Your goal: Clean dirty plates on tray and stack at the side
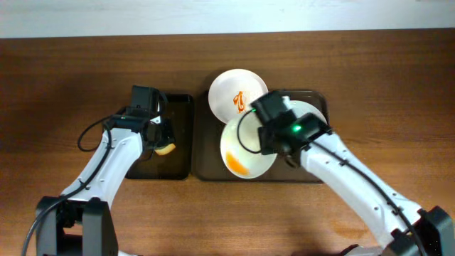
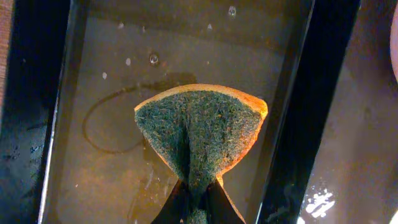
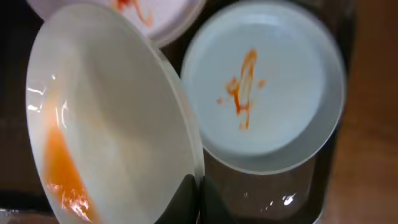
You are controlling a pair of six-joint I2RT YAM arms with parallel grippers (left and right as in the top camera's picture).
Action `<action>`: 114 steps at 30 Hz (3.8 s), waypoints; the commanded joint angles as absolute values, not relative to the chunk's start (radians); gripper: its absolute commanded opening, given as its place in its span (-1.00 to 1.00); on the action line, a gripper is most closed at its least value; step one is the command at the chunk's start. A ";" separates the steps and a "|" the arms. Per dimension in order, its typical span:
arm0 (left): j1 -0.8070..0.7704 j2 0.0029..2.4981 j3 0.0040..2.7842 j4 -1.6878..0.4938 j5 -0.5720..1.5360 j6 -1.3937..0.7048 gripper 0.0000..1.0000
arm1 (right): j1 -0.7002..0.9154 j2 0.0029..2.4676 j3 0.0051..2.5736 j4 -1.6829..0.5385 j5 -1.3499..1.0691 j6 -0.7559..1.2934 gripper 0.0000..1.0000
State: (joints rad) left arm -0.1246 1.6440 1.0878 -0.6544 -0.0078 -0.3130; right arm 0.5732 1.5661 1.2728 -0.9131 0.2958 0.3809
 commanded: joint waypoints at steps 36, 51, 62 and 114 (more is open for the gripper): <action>-0.120 1.687 1.079 -0.645 0.006 -0.300 -1.00 | 0.871 1.539 1.304 -0.678 1.039 0.276 -0.92; -0.120 1.687 1.079 -0.649 0.012 -0.300 -1.00 | -0.091 1.493 1.303 -1.133 0.052 0.449 -0.27; -0.120 1.687 1.079 -0.649 0.012 -0.300 -1.00 | -0.211 1.494 1.131 -1.310 -0.019 0.418 0.27; -0.120 1.687 1.079 -0.694 0.013 -0.300 -1.00 | -0.210 1.495 0.678 -0.167 0.139 0.480 -0.65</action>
